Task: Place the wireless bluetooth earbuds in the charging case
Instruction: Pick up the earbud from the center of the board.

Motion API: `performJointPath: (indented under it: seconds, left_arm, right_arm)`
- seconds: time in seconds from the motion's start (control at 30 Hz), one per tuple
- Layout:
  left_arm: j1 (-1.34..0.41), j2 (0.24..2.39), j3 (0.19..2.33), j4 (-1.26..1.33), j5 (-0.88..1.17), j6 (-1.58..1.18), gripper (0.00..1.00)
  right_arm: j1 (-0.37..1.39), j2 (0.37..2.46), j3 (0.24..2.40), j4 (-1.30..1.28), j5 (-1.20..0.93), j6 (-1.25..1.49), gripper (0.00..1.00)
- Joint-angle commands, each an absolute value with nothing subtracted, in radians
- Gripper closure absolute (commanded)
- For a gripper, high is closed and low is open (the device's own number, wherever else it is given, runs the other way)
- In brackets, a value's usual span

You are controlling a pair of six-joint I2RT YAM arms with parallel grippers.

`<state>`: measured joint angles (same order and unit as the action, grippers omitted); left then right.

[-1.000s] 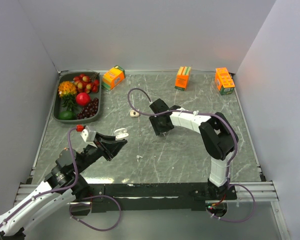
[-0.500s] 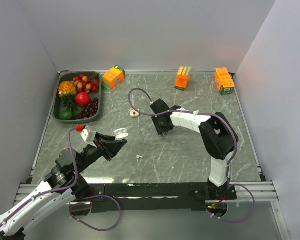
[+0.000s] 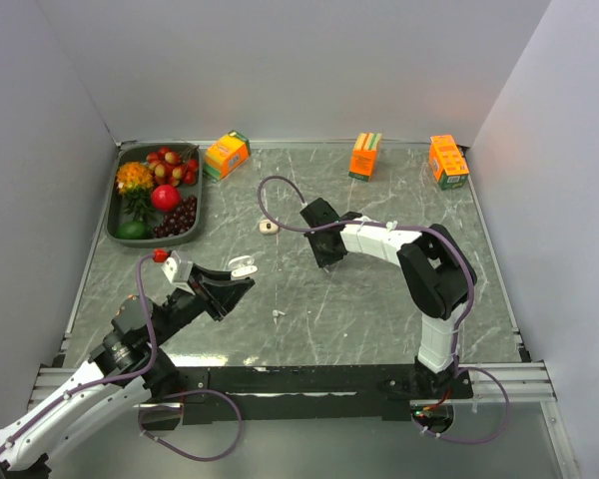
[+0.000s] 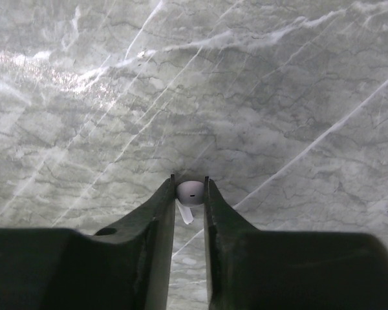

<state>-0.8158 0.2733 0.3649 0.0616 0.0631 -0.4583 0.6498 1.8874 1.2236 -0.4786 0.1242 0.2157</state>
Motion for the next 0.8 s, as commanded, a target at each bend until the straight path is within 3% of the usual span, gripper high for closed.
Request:
performJointPath:
  seconds: [0.0, 0.03, 0.13, 0.43, 0.77]
  left_arm:
    - [-0.821, 0.282, 0.403, 0.087, 0.066, -0.468, 0.99]
    - [-0.821, 0.282, 0.403, 0.089, 0.066, -0.469, 0.99]
    - [-0.819, 0.284, 0.403, 0.087, 0.067, -0.469, 0.99]
    - [-0.821, 0.284, 0.408, 0.084, 0.061, -0.468, 0.99]
    - [-0.819, 0.330, 0.400, 0.162, 0.037, -0.482, 0.99]
  right_arm:
    - [0.641, 1.868, 1.200, -0.472, 0.141, 0.232, 0.86]
    - [0.641, 1.859, 1.201, -0.474, 0.141, 0.238, 0.94]
    - [0.641, 1.829, 1.209, -0.485, 0.146, 0.247, 1.00]
    - [0.638, 1.717, 1.239, -0.494, 0.124, 0.327, 1.00]
    - [0.638, 1.295, 1.128, -0.179, 0.022, 0.505, 1.00]
